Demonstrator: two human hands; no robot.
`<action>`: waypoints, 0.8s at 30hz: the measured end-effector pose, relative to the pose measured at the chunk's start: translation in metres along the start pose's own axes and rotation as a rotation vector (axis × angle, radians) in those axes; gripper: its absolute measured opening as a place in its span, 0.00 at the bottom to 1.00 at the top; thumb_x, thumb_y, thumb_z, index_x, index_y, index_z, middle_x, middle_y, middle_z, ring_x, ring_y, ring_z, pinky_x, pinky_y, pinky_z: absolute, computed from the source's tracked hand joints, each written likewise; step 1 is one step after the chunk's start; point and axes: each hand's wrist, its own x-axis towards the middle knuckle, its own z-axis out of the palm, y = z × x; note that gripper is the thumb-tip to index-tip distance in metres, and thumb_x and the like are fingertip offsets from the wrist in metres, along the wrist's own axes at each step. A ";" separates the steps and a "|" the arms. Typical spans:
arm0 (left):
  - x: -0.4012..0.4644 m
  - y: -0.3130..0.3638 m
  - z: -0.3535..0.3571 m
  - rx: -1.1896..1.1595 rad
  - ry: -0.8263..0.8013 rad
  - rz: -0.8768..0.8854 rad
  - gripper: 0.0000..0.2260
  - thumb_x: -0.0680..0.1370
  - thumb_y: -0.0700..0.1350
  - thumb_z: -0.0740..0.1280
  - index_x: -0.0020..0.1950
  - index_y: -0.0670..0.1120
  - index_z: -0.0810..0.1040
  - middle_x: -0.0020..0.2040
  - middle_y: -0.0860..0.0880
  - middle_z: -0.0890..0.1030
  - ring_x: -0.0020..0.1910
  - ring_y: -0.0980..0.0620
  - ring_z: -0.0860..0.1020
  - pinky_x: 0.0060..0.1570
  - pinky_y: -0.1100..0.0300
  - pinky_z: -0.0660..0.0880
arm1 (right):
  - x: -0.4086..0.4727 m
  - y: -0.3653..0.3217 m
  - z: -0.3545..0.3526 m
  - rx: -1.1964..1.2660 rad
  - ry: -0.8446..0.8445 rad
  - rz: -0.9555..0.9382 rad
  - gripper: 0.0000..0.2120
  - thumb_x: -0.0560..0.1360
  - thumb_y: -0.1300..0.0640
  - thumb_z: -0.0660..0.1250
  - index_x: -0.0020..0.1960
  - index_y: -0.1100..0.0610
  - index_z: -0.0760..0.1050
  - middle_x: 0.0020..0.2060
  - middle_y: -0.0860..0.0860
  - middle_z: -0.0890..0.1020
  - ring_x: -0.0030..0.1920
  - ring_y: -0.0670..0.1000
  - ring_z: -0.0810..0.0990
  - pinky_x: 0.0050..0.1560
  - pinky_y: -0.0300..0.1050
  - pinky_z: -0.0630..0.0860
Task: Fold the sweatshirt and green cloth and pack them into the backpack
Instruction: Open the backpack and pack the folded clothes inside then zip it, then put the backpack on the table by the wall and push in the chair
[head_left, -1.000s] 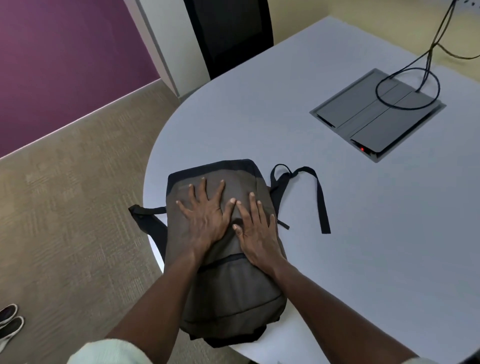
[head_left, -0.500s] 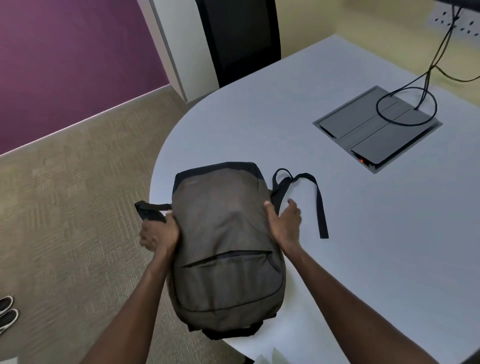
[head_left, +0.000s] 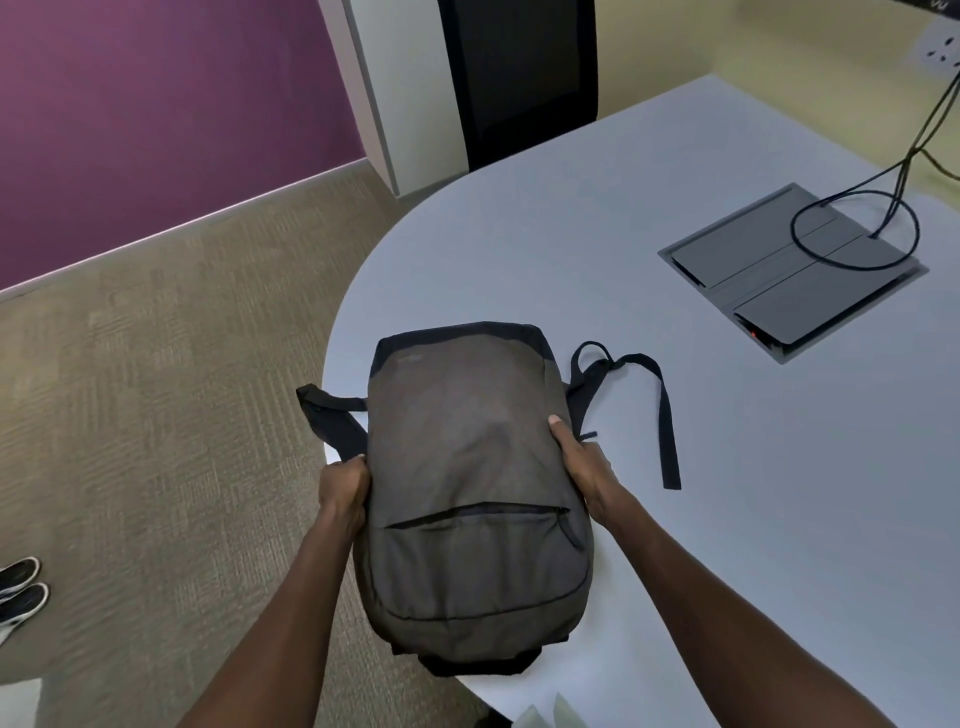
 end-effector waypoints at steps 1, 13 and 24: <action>-0.001 0.001 0.001 -0.009 0.006 0.015 0.12 0.70 0.44 0.69 0.45 0.35 0.80 0.44 0.39 0.83 0.42 0.43 0.81 0.42 0.48 0.79 | 0.000 -0.001 -0.001 0.000 0.007 -0.028 0.57 0.60 0.19 0.63 0.73 0.61 0.67 0.63 0.56 0.76 0.59 0.54 0.78 0.58 0.50 0.77; -0.014 0.018 0.007 -0.037 -0.316 0.104 0.46 0.61 0.73 0.75 0.70 0.45 0.74 0.61 0.50 0.82 0.56 0.50 0.83 0.60 0.51 0.79 | -0.001 -0.012 0.002 -0.016 -0.148 -0.154 0.63 0.62 0.28 0.71 0.80 0.51 0.38 0.79 0.53 0.55 0.76 0.55 0.61 0.74 0.53 0.63; -0.012 0.015 0.006 -0.044 -0.561 0.089 0.49 0.63 0.63 0.80 0.77 0.49 0.63 0.68 0.48 0.77 0.61 0.47 0.80 0.64 0.47 0.76 | 0.002 -0.003 0.000 0.021 -0.309 -0.210 0.63 0.56 0.42 0.85 0.78 0.41 0.48 0.72 0.48 0.67 0.67 0.51 0.72 0.70 0.55 0.71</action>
